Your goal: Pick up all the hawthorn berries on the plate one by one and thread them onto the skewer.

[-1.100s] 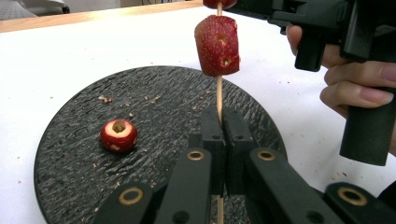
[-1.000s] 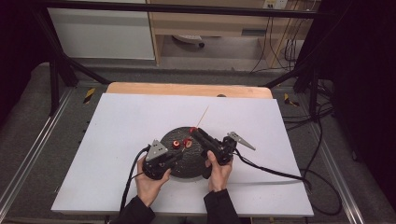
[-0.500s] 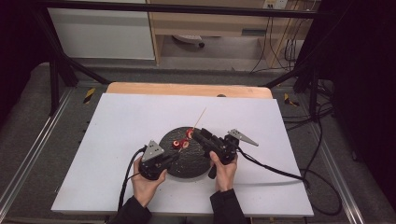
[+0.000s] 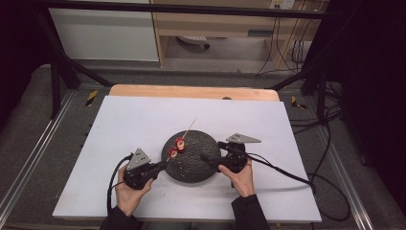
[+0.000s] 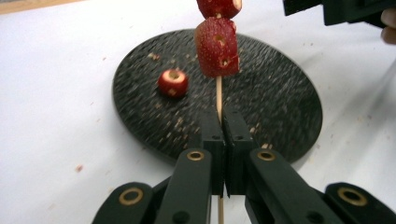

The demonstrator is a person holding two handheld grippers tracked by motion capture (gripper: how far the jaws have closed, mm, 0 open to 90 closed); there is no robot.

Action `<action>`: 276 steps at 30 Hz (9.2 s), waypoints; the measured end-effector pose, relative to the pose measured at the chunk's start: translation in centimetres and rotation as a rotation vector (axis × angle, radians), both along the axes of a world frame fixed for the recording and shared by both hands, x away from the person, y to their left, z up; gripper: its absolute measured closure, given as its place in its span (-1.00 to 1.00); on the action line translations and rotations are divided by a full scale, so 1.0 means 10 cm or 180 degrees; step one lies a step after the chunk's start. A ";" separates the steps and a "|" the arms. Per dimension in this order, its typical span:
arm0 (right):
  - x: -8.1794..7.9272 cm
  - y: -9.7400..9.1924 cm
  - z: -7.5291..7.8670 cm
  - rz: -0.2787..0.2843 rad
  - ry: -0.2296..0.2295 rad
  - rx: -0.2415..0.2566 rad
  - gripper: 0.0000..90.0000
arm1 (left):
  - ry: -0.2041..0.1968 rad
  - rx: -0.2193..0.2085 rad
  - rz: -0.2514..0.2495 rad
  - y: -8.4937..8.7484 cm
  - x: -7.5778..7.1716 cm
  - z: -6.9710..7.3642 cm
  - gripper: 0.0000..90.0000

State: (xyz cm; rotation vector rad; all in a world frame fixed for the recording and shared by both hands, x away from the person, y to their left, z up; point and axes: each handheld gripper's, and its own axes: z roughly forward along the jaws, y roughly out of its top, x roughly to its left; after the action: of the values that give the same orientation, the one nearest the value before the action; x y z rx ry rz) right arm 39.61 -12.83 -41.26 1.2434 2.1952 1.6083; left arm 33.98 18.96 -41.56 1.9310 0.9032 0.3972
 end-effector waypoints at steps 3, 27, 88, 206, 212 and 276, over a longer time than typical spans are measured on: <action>0.00 -0.01 -0.01 0.0075 0.0042 -0.0157 -0.90 | 0.0031 0.0025 0.0017 0.11 -0.03 -0.02 0.96; 0.17 0.25 0.23 0.0371 0.0158 -0.0980 -0.94 | 0.0097 0.0103 0.0109 0.66 -0.17 -0.16 0.96; 0.94 1.27 0.00 0.0810 0.0833 -0.1758 0.04 | 0.0169 0.0152 0.0188 0.78 -0.15 -0.23 0.96; 0.08 0.06 0.04 -0.0881 -0.0148 0.1611 0.40 | -0.0007 0.0040 0.0055 0.07 -0.27 -0.16 0.96; 0.14 0.03 0.09 -0.0951 -0.0216 0.1722 0.40 | -0.0026 0.0008 0.0057 0.01 -0.28 -0.15 0.96; 0.23 0.05 0.06 -0.1008 -0.0323 0.2019 0.40 | -0.0076 -0.0066 -0.0043 -0.32 -0.24 -0.17 0.96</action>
State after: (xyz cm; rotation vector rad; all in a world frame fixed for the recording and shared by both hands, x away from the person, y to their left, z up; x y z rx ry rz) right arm 41.93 -12.29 -40.65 1.5073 1.3641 2.2333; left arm 31.57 15.72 -43.21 1.9087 0.8750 0.4008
